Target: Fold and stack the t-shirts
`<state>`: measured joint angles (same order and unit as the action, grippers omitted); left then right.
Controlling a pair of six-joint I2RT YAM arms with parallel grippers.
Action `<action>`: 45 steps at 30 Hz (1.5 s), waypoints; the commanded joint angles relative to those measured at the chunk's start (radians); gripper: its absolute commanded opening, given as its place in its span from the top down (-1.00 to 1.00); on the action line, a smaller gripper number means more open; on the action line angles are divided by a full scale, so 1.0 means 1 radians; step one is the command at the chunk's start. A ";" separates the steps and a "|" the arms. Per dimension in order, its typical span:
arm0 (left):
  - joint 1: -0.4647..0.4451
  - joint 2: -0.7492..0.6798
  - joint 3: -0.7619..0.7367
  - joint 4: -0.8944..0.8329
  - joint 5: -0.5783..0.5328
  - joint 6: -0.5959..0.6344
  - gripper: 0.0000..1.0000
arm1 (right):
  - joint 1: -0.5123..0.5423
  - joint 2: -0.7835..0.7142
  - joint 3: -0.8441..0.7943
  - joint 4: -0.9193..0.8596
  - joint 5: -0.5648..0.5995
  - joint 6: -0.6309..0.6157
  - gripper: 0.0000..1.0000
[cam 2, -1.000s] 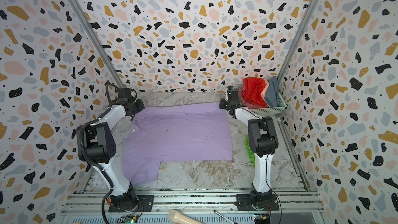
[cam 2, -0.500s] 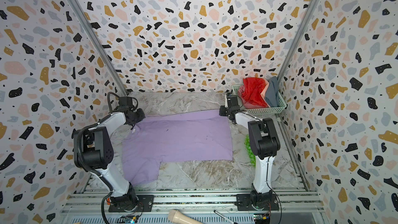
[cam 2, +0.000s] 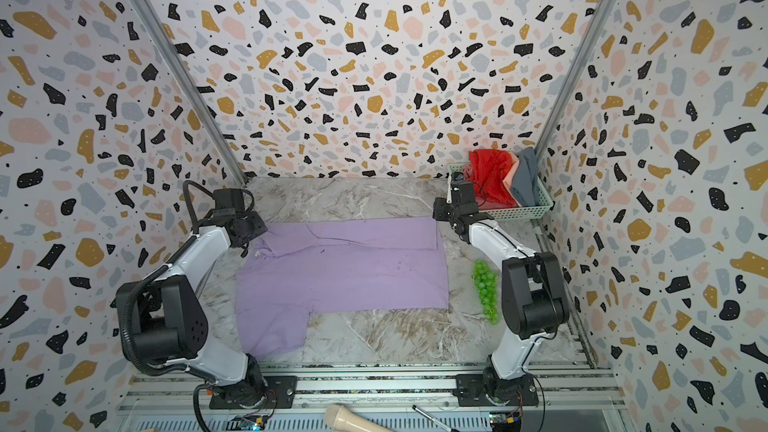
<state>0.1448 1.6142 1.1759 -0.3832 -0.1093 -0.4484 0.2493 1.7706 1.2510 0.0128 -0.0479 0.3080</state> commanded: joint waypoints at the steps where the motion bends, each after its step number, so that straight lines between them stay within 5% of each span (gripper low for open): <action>1: 0.001 0.056 0.023 0.000 0.026 0.015 -0.02 | 0.022 0.072 0.068 -0.028 -0.106 -0.002 -0.19; 15: 0.004 0.286 0.137 0.086 0.038 0.020 0.10 | 0.094 0.269 0.146 -0.045 -0.247 -0.028 -0.14; 22: 0.004 0.317 0.130 0.094 0.023 0.014 0.55 | 0.095 0.305 0.156 -0.059 -0.259 -0.034 -0.13; 25: 0.004 0.295 0.117 0.091 0.019 0.021 0.98 | 0.094 0.303 0.143 -0.064 -0.251 -0.036 -0.12; 37: -0.008 -0.137 -0.141 -0.112 0.102 0.008 1.00 | 0.094 0.291 0.116 -0.122 -0.222 -0.071 -0.08; 41: -0.039 -0.312 -0.229 -0.240 0.170 -0.007 0.66 | 0.093 0.278 0.107 -0.172 -0.190 -0.112 -0.06; 45: -0.047 -0.367 -0.149 -0.336 0.034 -0.008 -0.08 | 0.084 0.267 0.108 -0.193 -0.174 -0.141 -0.07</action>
<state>0.0975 1.2602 0.9726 -0.6315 -0.0071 -0.4519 0.3405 2.0785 1.3651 -0.1040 -0.2539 0.2047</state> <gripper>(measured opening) 0.495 0.533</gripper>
